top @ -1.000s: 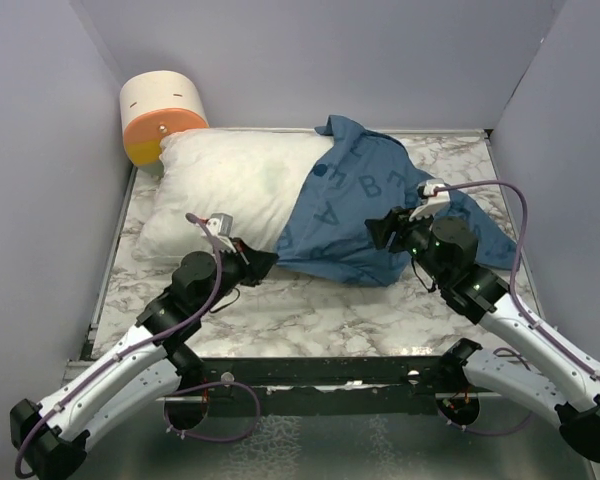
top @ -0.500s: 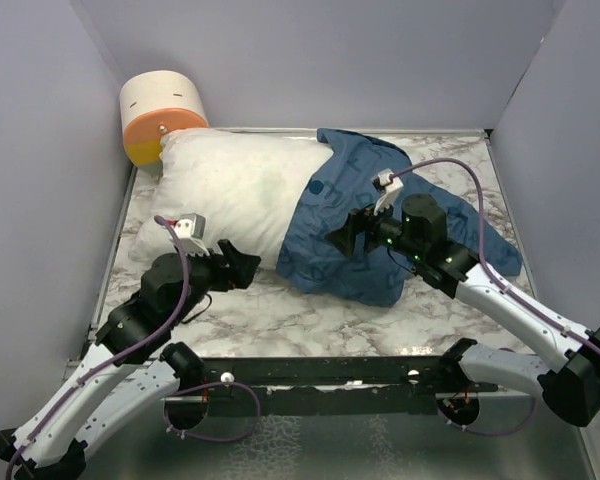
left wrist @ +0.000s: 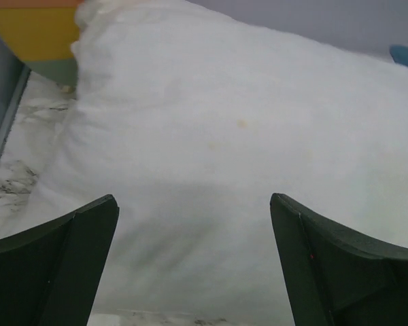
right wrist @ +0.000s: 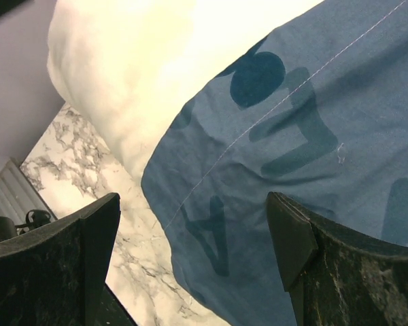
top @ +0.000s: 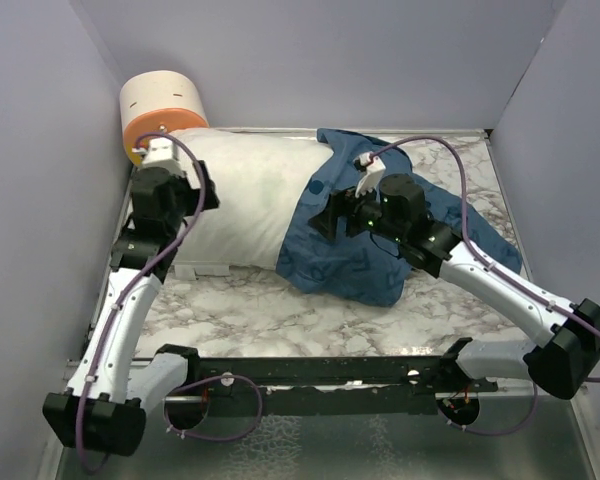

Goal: Put the pillow into the pillowcase
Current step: Stuff the pillow into the pillowcase.

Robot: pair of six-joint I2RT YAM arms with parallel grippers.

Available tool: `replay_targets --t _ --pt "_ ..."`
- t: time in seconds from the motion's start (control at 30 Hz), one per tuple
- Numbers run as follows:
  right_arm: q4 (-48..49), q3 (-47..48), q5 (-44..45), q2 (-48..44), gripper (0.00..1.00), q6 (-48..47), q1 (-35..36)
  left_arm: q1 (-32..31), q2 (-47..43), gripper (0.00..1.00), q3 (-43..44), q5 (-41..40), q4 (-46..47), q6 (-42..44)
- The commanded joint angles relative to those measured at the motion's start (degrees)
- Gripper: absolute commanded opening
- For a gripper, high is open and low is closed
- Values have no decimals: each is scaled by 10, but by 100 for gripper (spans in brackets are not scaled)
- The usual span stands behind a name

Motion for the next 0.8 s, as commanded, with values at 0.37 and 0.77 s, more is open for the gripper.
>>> replay_targets --t 0.37,0.77 --pt "-161 156 275 168 95 70 83 332 85 98 -112 356 182 -96" --pt "-153 123 263 147 16 66 92 286 112 78 -168 525 218 -111"
